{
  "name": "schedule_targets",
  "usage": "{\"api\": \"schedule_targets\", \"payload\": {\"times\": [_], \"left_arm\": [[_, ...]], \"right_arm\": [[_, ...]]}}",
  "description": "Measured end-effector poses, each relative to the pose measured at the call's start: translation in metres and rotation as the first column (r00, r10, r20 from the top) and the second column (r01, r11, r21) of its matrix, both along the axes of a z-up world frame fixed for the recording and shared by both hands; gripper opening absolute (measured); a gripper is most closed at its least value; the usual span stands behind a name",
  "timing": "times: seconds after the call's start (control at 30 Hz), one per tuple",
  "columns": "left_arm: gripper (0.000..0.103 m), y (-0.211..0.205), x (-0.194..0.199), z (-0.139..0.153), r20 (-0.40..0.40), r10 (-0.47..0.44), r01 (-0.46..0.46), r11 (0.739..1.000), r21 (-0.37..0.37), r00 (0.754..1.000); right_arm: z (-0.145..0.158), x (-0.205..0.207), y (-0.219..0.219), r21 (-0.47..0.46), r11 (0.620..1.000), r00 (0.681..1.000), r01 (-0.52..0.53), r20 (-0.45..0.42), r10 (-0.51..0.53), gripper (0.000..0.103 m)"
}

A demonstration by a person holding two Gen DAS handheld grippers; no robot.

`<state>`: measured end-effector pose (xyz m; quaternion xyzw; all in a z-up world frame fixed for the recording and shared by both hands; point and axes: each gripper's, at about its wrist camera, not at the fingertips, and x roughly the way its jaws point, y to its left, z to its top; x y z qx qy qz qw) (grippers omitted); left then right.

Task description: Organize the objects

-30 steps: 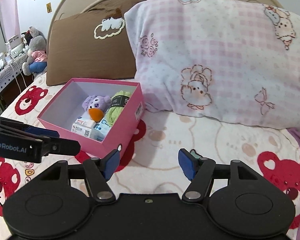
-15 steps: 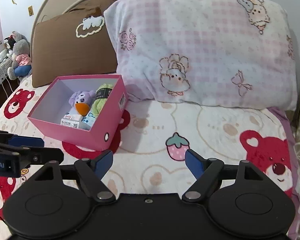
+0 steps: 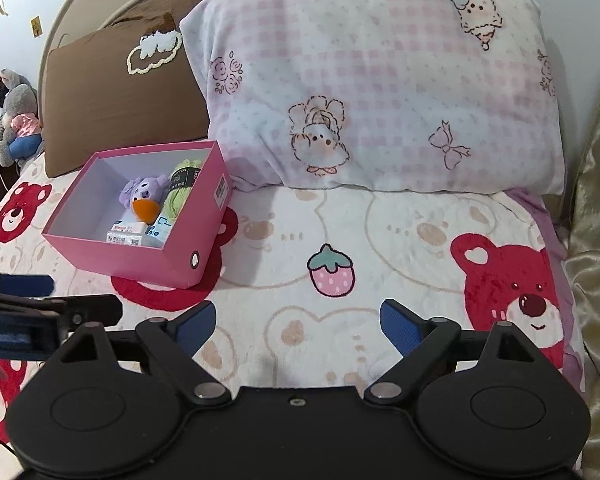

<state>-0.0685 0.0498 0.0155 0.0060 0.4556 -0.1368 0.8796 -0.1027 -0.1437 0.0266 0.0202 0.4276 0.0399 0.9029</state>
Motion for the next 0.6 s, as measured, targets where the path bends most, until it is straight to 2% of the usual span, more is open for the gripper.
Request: {"api": "schedule_targets", "payload": {"times": [0.03,0.2,0.4,0.47,0.6], "left_arm": [[0.1,-0.002,-0.001,0.0,0.001,-0.017,0.017,1.0,0.013,1.0],[0.1,-0.003,-0.004,-0.003,-0.062,-0.022,0.02,0.999,-0.027,0.998],[0.1,-0.005,-0.011,-0.002,-0.041,-0.02,0.02,1.0,-0.001,0.999],[0.1,-0.003,-0.013,0.001,-0.035,-0.011,0.01,1.0,-0.012,0.999],[0.1,-0.006,-0.016,0.002,-0.077,-0.016,0.013,0.999,-0.045,0.997]], "right_arm": [[0.0,-0.001,0.0,0.002,1.0,1.0,0.001,-0.007,-0.001,0.092],[-0.001,-0.005,-0.006,0.021,1.0,0.999,0.015,-0.033,-0.015,0.092],[-0.007,-0.005,-0.009,0.01,1.0,0.999,0.007,-0.045,-0.006,0.092],[-0.007,-0.006,-0.008,0.001,1.0,0.999,-0.009,-0.045,0.01,0.092],[-0.005,-0.013,-0.005,-0.002,0.999,0.998,-0.032,-0.048,0.032,0.092]]}}
